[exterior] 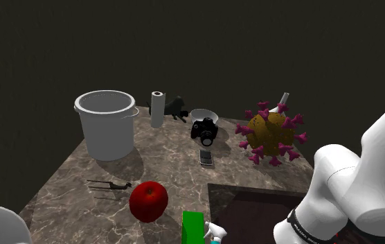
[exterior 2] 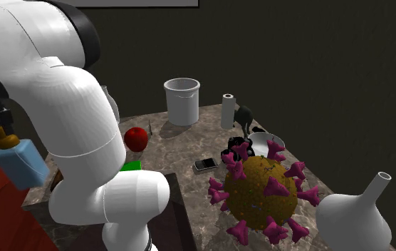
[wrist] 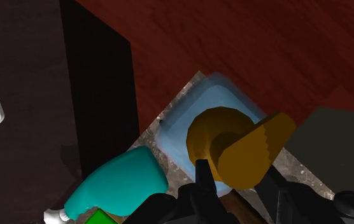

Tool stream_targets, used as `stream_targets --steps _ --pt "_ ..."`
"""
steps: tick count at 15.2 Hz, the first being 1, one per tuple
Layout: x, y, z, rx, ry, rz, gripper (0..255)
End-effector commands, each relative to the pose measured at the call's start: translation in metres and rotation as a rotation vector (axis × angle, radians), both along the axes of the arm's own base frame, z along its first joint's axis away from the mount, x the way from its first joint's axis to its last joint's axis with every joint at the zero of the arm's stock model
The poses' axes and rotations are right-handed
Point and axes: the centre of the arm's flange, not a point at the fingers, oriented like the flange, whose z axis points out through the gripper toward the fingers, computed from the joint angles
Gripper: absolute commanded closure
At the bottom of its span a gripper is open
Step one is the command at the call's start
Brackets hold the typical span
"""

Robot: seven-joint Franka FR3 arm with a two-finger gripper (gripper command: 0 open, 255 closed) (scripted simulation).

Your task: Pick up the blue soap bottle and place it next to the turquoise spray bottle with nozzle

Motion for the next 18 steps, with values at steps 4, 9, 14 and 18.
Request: stream_targets --steps 4,9,14,18 --pt "0.000 0.001 -0.026 0.001 0.000 0.000 255" --pt "0.000 0.001 -0.053 0.001 0.000 0.000 255" --pt "0.000 0.001 -0.053 0.001 0.000 0.000 255" --pt "0.000 0.001 -0.053 0.001 0.000 0.000 0"
